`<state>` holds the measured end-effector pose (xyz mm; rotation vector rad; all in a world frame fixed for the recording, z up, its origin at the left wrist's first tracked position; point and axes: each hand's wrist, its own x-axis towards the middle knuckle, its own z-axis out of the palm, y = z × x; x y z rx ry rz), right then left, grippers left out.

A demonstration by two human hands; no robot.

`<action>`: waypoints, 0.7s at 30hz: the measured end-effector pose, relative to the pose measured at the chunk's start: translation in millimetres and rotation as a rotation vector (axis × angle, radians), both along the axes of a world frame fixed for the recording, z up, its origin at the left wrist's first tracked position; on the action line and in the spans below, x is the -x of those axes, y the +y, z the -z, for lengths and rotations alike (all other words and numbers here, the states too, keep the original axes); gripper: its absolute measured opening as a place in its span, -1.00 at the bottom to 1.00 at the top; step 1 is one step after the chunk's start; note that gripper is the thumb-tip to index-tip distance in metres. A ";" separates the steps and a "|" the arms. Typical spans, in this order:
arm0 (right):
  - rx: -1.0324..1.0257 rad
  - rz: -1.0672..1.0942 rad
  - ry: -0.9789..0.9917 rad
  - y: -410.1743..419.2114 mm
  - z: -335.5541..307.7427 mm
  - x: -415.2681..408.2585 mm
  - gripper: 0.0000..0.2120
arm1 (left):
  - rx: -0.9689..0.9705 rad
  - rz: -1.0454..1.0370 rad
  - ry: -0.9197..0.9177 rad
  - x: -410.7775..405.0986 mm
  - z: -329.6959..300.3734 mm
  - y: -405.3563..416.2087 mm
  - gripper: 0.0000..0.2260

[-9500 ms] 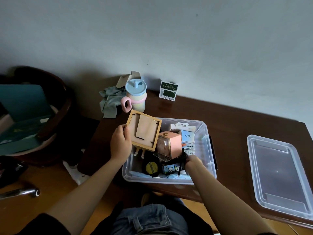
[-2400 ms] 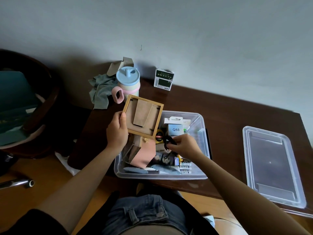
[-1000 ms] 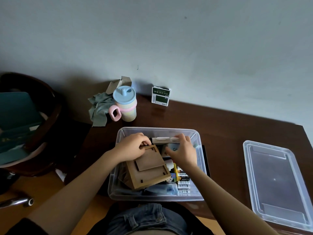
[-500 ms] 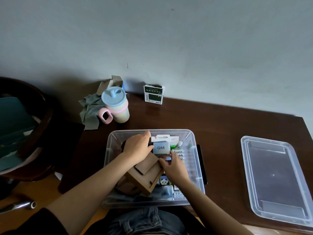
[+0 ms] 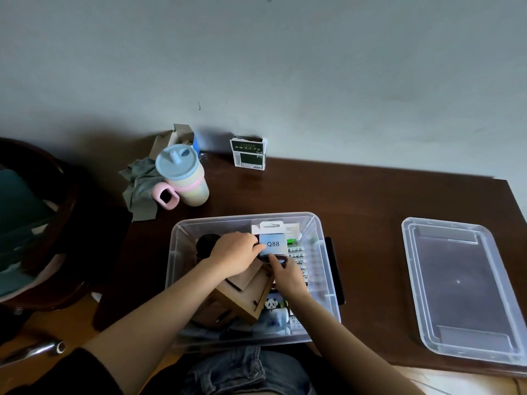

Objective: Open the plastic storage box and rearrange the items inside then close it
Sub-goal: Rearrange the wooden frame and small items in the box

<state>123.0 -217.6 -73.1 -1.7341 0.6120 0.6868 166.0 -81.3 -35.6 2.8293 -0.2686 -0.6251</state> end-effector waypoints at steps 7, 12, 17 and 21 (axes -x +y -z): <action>0.067 -0.202 -0.029 -19.2 -13.1 3.2 -0.65 | 0.069 -0.006 0.199 -8.4 5.9 0.2 -0.60; 0.204 -0.538 -0.030 -37.2 -20.3 19.4 -0.68 | 0.018 0.099 0.193 -5.8 3.5 8.3 -0.53; 0.206 -0.576 0.051 -49.1 -15.2 30.6 -0.70 | -0.085 0.277 0.037 -1.2 -6.3 23.4 -0.49; 0.239 -0.592 0.047 -45.3 -11.5 30.3 -0.70 | -0.019 0.165 -0.017 4.5 -11.2 41.6 -0.51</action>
